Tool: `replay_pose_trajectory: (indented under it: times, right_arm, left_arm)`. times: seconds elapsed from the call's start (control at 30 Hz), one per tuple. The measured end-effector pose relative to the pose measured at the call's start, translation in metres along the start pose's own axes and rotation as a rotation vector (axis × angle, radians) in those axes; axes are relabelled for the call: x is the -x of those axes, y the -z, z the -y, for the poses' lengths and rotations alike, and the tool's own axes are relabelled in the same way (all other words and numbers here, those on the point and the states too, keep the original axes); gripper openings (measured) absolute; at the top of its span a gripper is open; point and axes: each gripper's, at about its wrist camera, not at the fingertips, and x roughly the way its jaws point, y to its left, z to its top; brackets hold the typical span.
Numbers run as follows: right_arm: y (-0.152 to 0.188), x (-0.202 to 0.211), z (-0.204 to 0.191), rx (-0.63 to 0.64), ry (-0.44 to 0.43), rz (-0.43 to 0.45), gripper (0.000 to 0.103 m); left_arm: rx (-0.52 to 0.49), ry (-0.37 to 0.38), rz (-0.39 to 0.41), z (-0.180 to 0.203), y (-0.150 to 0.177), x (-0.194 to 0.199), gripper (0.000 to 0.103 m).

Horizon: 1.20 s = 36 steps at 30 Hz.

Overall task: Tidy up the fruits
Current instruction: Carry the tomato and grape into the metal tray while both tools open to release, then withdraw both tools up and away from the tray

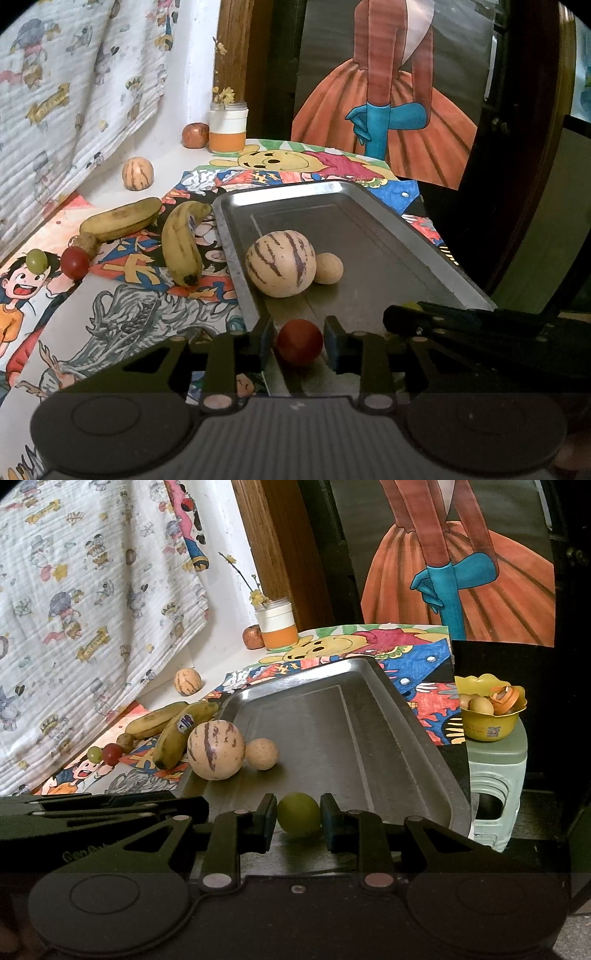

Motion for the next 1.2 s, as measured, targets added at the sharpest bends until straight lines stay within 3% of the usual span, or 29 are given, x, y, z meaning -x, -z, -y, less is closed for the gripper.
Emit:
replay_pose_trajectory:
  times: [0.2, 0.4, 0.73, 0.87, 1.2]
  right_arm:
    - [0.001, 0.004, 0.002, -0.003, 0.008, 0.005, 0.033]
    - [-0.001, 0.017, -0.003, 0.011, 0.014, 0.027, 0.045]
    - [-0.003, 0.038, -0.020, 0.034, 0.017, 0.049, 0.084]
    - [-0.003, 0.048, -0.028, 0.050, 0.017, 0.059, 0.102]
    - [0.006, 0.067, -0.046, 0.080, 0.028, 0.030, 0.102]
  left_arm:
    - [0.040, 0.004, 0.001, -0.006, -0.003, 0.005, 0.039]
    - [0.107, -0.009, 0.034, -0.016, -0.005, 0.019, 0.064]
    - [0.249, -0.037, 0.100, -0.048, 0.001, 0.055, 0.102]
    - [0.277, -0.046, 0.114, -0.057, 0.004, 0.066, 0.103]
    - [0.303, -0.097, 0.129, -0.078, 0.022, 0.097, 0.103]
